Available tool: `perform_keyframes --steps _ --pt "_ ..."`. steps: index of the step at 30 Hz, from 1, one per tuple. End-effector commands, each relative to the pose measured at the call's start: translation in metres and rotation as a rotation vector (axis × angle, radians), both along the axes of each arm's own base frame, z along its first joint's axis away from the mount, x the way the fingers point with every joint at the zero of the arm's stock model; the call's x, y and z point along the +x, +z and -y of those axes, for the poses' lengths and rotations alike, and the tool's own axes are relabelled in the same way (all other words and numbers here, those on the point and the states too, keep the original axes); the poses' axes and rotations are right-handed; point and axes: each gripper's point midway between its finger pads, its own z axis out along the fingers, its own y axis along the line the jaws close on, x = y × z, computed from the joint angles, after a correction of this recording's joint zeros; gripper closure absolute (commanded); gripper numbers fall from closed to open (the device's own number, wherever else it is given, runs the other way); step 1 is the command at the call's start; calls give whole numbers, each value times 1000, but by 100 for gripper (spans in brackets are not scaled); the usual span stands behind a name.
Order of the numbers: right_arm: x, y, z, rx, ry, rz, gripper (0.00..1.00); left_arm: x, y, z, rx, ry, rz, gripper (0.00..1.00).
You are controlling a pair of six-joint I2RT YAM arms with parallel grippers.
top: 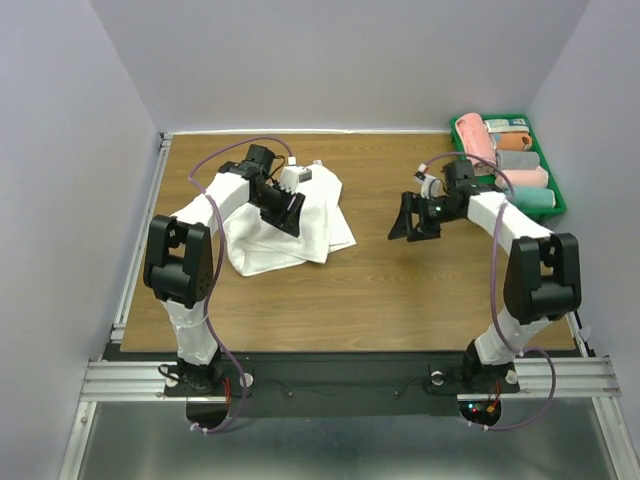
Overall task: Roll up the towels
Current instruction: Flatten the towel
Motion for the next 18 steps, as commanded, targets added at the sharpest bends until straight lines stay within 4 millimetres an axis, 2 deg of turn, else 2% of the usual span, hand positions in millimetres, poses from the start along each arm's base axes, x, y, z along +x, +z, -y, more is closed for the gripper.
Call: perform_keyframes --steps 1,2,3,6,7,8,9,11,12,14,16,18 --pt "31 0 -42 8 37 61 19 -9 9 5 -32 -24 4 39" --pt "39 2 -49 2 44 81 20 -10 12 8 -43 -31 7 38" --pt "38 -11 -59 -19 59 55 21 -11 15 11 -55 -41 12 37" --pt "51 -17 -80 -14 70 75 25 -14 20 26 -69 -74 47 36" --pt "55 -28 -84 -12 55 43 28 -18 20 30 -66 -76 55 34" --pt "60 -32 -87 -12 49 46 28 -18 20 35 -62 -78 71 20" --pt "67 -29 -93 -7 48 53 32 -20 20 44 -56 -88 97 17" --pt "72 -42 -99 -11 49 29 34 -20 20 50 -59 -87 112 17" --pt "75 -41 -103 -11 51 35 35 -16 19 52 -56 -76 135 17" --pt "79 -51 -107 -37 35 26 43 -14 17 57 -63 -50 134 17" --pt "77 -58 -114 -72 40 32 49 -8 14 58 -62 -28 149 17" --pt "69 -70 -122 -101 53 15 50 -6 12 63 -61 -21 156 17"
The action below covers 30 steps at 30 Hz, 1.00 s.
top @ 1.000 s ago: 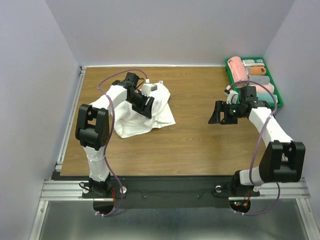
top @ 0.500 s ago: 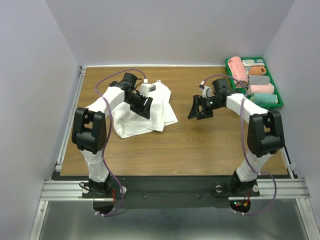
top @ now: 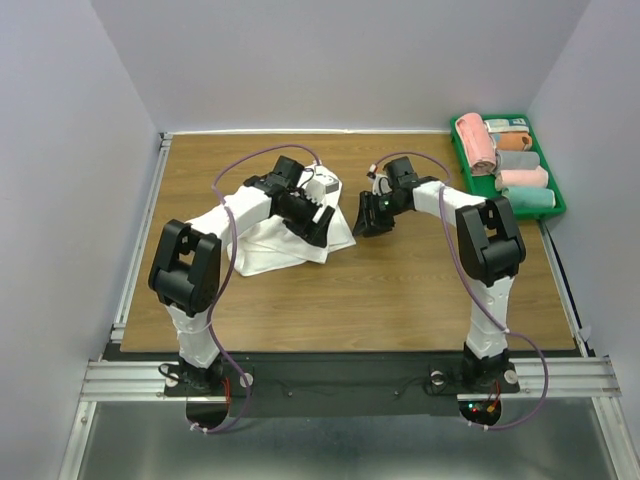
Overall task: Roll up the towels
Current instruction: Flatten the towel
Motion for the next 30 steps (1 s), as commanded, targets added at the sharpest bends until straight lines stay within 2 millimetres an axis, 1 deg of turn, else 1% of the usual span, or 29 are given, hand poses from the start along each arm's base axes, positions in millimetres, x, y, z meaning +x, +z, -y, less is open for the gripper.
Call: perform_keyframes --steps 1,3,4,6,7,9,10,11,12,13,14,15,16,18,19,21,22,23,24,25,26,27,28,29,30 --pt "7 -3 -23 -47 6 65 50 20 17 3 -33 69 93 17" --pt "-2 -15 -28 -54 20 33 54 25 12 6 -7 96 111 17" --pt "-4 -20 -29 -54 19 19 57 26 6 6 11 105 115 17" --pt "-5 -27 -28 -60 15 -1 58 29 -1 9 46 123 131 17" --pt "-6 -32 -28 -67 14 -12 62 28 -8 11 57 124 121 16" --pt "-7 -37 -27 -73 10 -23 65 29 -13 15 74 129 133 16" --pt "-8 -40 -27 -70 10 -32 70 28 -18 16 85 134 126 16" --pt "-9 -40 -28 -64 14 -38 79 30 -24 16 108 154 133 17" --pt "-9 -40 -28 -64 16 -39 84 32 -27 15 120 161 135 20" --pt "-9 -39 -28 -64 14 -38 89 32 -29 14 129 162 129 26" --pt "-9 -40 -26 -73 10 -35 99 35 -28 15 131 167 133 38" --pt "-9 -37 -25 -74 8 -29 99 37 -26 14 135 173 141 43" --pt "-11 -38 -23 -82 7 -27 99 40 -21 14 134 180 157 54" --pt "-12 -31 -20 -84 6 -12 99 43 -12 12 135 186 177 66" --pt "-12 -29 -18 -87 4 -4 99 43 -9 11 138 185 183 77" --pt "-14 -28 -13 -96 -1 1 99 48 10 10 124 189 218 88" --pt "-13 -21 -10 -92 -8 15 99 47 16 7 124 191 224 97" --pt "-13 -20 -6 -100 -17 20 99 50 23 4 121 199 237 100" --pt "-14 -20 -1 -107 -23 19 99 54 38 -3 106 222 263 100" --pt "-14 -19 4 -112 -33 22 100 55 44 -9 103 230 272 100" --pt "-14 -13 6 -108 -35 37 99 57 50 -16 100 245 281 100" --pt "-14 -12 9 -113 -38 41 99 59 63 -24 88 267 304 100" --pt "-17 -13 15 -120 -48 34 99 64 65 -40 95 302 306 100" --pt "-18 -11 18 -125 -52 40 99 67 73 -50 91 325 321 100" --pt "-19 -6 22 -126 -56 49 99 69 76 -60 95 344 323 100"
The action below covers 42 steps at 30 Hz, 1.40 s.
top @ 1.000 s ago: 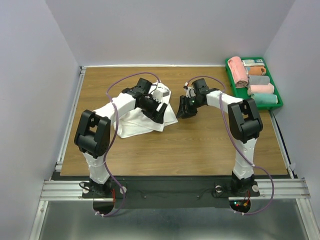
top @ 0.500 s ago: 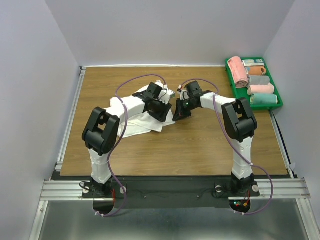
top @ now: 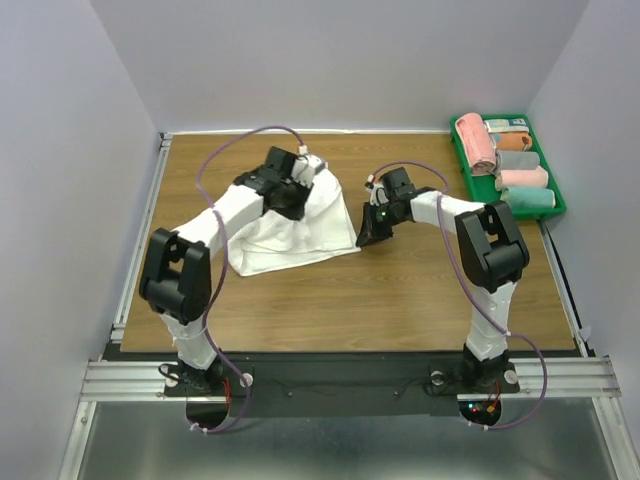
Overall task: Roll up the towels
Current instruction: Flatten the towel
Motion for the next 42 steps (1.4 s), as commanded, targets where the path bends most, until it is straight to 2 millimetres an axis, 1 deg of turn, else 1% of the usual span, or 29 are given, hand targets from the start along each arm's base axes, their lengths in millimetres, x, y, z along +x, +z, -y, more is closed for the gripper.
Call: perform_keyframes --steps 1,2,4,5,8,9,10,11,12,14,15,17,19,20,22,23,25,26,29,31,32,34,35,36,37,38,40,41,42 --pt "0 12 28 -63 -35 49 99 28 64 -59 -27 136 146 100" --pt "1 18 30 -62 -34 66 99 31 68 -71 -23 150 157 100" --pt "0 21 33 -64 -36 69 99 36 71 -94 -17 194 160 100" --pt "0 22 36 -69 -40 76 99 42 74 -117 -5 237 171 100" --pt "3 29 42 -72 -52 92 99 47 79 -149 20 291 187 100" --pt "2 30 45 -75 -50 95 99 50 82 -168 31 330 198 100" --pt "0 29 48 -81 -54 86 99 52 84 -181 42 351 205 100" --pt "3 34 55 -85 -69 98 99 55 89 -194 49 384 218 100" --pt "1 34 60 -92 -71 93 99 57 92 -223 59 455 229 100" --pt "3 40 73 -105 -100 109 99 58 96 -251 75 525 246 100" --pt "0 38 79 -118 -105 104 99 56 95 -278 88 588 247 100" --pt "2 45 96 -145 -137 126 99 53 91 -307 123 658 252 100" --pt "0 46 112 -176 -151 132 99 48 84 -328 144 707 242 100" --pt "3 51 129 -195 -185 145 99 43 78 -346 167 739 228 100" --pt "0 52 148 -235 -196 141 99 37 72 -357 193 756 211 100" --pt "-2 50 162 -251 -215 132 99 31 64 -361 206 756 190 100" --pt "-12 52 177 -304 -190 140 99 24 57 -360 232 711 171 100" --pt "-20 48 181 -322 -183 126 99 17 49 -353 221 666 140 100" --pt "-34 53 195 -403 -110 156 99 -15 16 -343 262 554 25 100" --pt "-45 55 208 -476 -59 159 99 -34 6 -346 338 484 -12 100" --pt "-48 56 212 -495 -40 163 99 -49 -8 -344 360 439 -55 100" --pt "-64 55 210 -491 54 129 99 -69 -16 -339 384 341 -110 100" --pt "-69 54 208 -477 85 105 97 -74 -19 -336 378 310 -127 88" --pt "-83 55 203 -446 144 61 88 -78 -18 -333 371 287 -130 79" --pt "-86 60 199 -422 172 60 85 -81 -16 -327 347 252 -134 71" --pt "-89 65 197 -407 190 65 76 -75 -7 -326 347 241 -105 55" --pt "-91 72 196 -399 207 73 63 -65 7 -324 322 228 -73 41" --pt "-85 80 199 -417 200 106 52 -52 23 -320 283 226 -44 33" --pt "-81 84 200 -425 194 119 46 -43 31 -319 262 230 -27 31"
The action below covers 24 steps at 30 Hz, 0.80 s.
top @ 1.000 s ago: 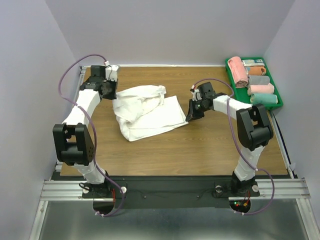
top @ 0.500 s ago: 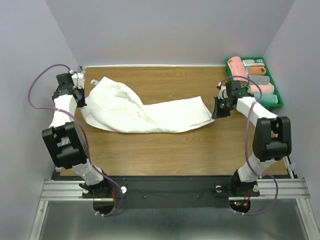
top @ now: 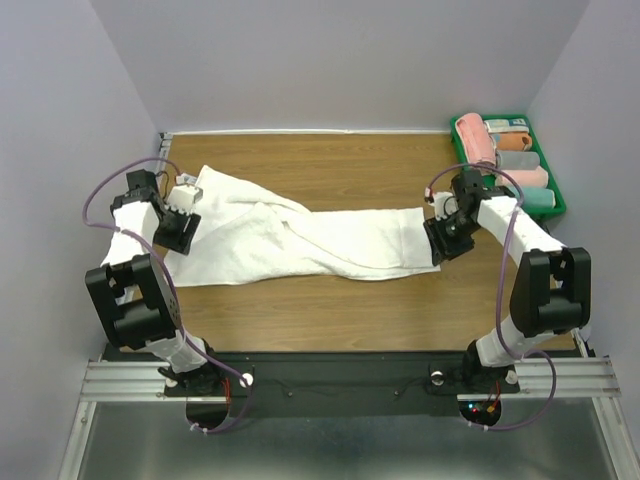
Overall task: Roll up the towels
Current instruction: Flatten the towel
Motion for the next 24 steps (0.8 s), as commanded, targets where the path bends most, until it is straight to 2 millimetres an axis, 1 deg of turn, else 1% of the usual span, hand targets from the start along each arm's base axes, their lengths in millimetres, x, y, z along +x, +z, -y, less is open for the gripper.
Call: perform_keyframes --steps 1,2,3,4,5,6,7,8,9,10,11,13,14,16,17,18,19,20,21,22,23,24 --pt "14 43 -1 0 81 100 41 40 64 13 -92 -84 158 30" --pt "20 47 -2 4 73 119 38 50 72 15 -109 -79 182 28" --pt "28 47 -5 20 63 127 38 68 82 14 -130 -61 216 28" --pt "34 47 -9 33 57 132 39 76 86 17 -156 -63 229 28" --pt "44 54 -11 48 52 154 41 85 89 22 -185 -70 243 28" --pt "48 51 -17 73 43 139 48 99 87 25 -206 -60 242 29" --pt "53 43 -19 82 38 112 52 106 85 27 -216 -60 237 30" --pt "56 41 -23 93 36 99 59 111 87 30 -234 -62 240 33" --pt "62 42 -27 108 37 102 60 114 75 32 -253 -56 211 34" --pt "61 34 -34 114 33 69 60 113 69 34 -256 -40 190 35" --pt "61 31 -38 118 34 55 60 108 59 36 -260 -34 160 36" --pt "55 21 -47 126 38 13 58 101 45 34 -242 -8 129 36" --pt "49 11 -51 128 51 -17 55 92 35 34 -234 -8 111 35" --pt "42 0 -57 116 71 -36 54 81 24 35 -224 -16 87 35" --pt "40 -7 -56 103 69 -46 54 77 19 34 -217 -12 79 35" --pt "38 -20 -52 78 62 -69 55 64 5 36 -217 0 44 35" --pt "35 -28 -49 63 56 -90 56 59 -1 35 -211 7 28 36" --pt "30 -41 -42 21 44 -125 58 50 -13 32 -194 26 2 38" --pt "27 -46 -37 -2 38 -135 59 46 -18 29 -180 35 -8 40" --pt "18 -52 -33 -24 38 -159 60 43 -24 23 -152 45 -13 44" --pt "12 -55 -30 -39 38 -172 60 35 -32 19 -143 61 -33 45" --pt "8 -56 -24 -66 33 -178 60 32 -35 14 -134 76 -41 46"
